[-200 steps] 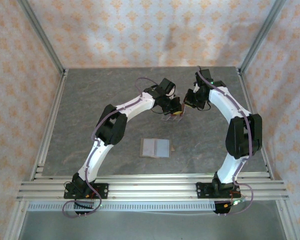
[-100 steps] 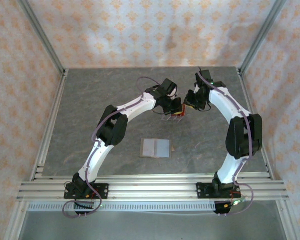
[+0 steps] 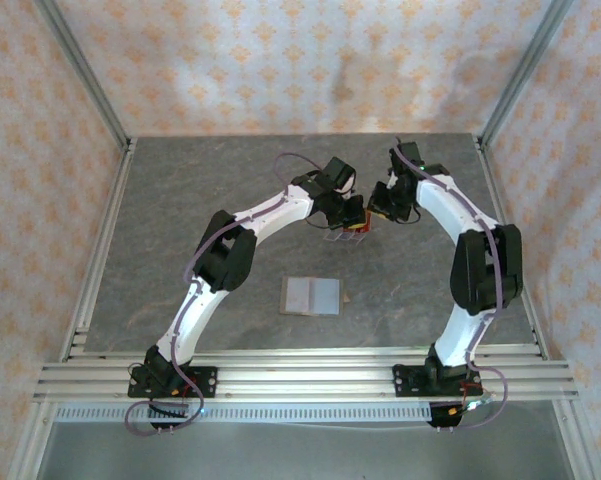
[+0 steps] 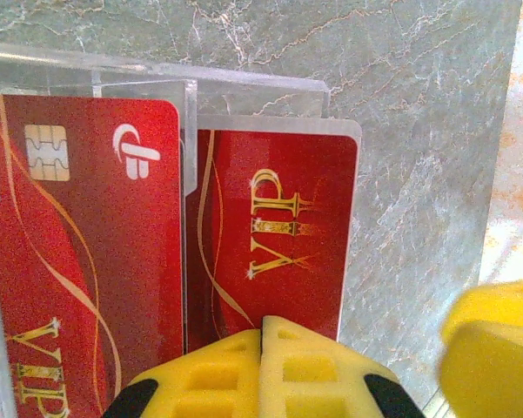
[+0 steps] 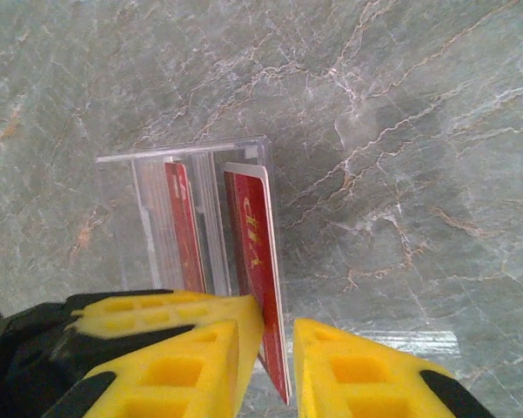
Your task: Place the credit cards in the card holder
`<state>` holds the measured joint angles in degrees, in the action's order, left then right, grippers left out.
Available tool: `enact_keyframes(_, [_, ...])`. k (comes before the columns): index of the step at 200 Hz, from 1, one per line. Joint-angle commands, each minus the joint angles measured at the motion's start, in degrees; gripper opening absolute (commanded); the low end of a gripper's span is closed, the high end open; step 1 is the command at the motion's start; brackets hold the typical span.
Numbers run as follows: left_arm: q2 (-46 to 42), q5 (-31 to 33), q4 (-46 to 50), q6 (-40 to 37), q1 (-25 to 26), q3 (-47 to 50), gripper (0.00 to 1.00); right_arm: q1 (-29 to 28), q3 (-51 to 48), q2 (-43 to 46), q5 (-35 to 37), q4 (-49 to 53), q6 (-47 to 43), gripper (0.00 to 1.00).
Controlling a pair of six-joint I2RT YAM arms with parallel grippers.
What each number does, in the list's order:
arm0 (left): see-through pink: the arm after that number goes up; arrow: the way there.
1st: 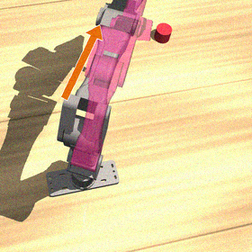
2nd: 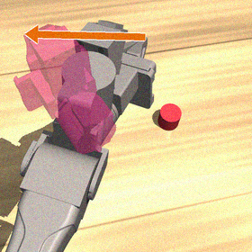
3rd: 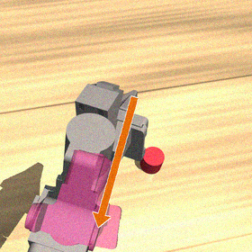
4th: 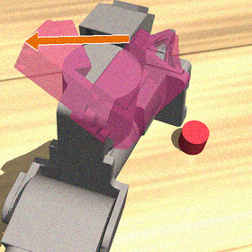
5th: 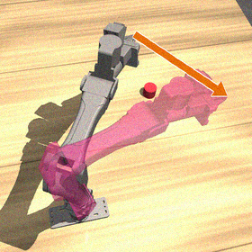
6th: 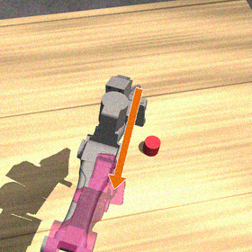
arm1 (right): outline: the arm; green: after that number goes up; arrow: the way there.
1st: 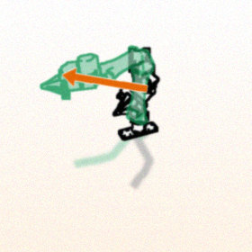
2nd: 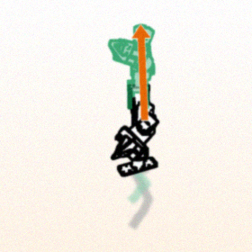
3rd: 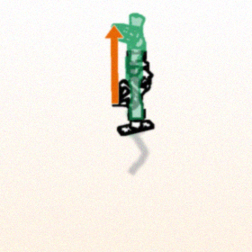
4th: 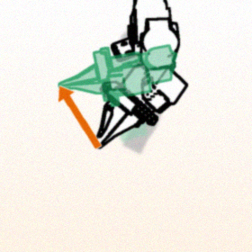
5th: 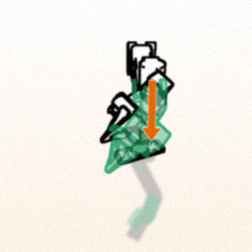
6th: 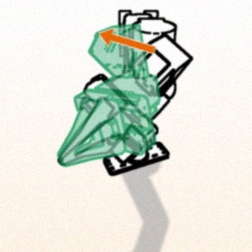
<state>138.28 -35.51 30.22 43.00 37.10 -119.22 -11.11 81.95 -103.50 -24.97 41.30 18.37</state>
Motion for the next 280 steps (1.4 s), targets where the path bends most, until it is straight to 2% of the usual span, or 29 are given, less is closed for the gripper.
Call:
enact_keyframes(1, [3.2,2.8,4.4,-1.6,0.5,0.4,0.01,-0.1,0.6,-2.5,-1.0,-0.9,0.7,0.22])
enact_keyframes(46, [3.2,2.7,4.4,-1.7,0.4,0.4,0.01,0.1,-0.8,-3.3,-2.4,-2.5,1.2,0.17])
enact_keyframes(97, [2.7,2.3,4.0,-1.3,0.0,1.0,0.01,1.4,-3.3,-1.9,-9.1,-6.0,2.9,0.1])
enact_keyframes(125, [1.6,1.2,2.1,-0.2,-0.4,2.9,0.01,2.0,-4.5,0.4,-4.4,-5.2,2.4,0.13])
enact_keyframes(159, [1.9,1.1,2.3,-0.1,-0.7,3.1,0.01,2.2,-6.7,2.7,-5.0,-7.0,2.9,0.16])
enact_keyframes(280, [1.4,0.5,2.0,-0.2,-1.1,4.1,0.01,2.7,-7.8,-1.5,-7.9,-8.7,3.6,0.19])
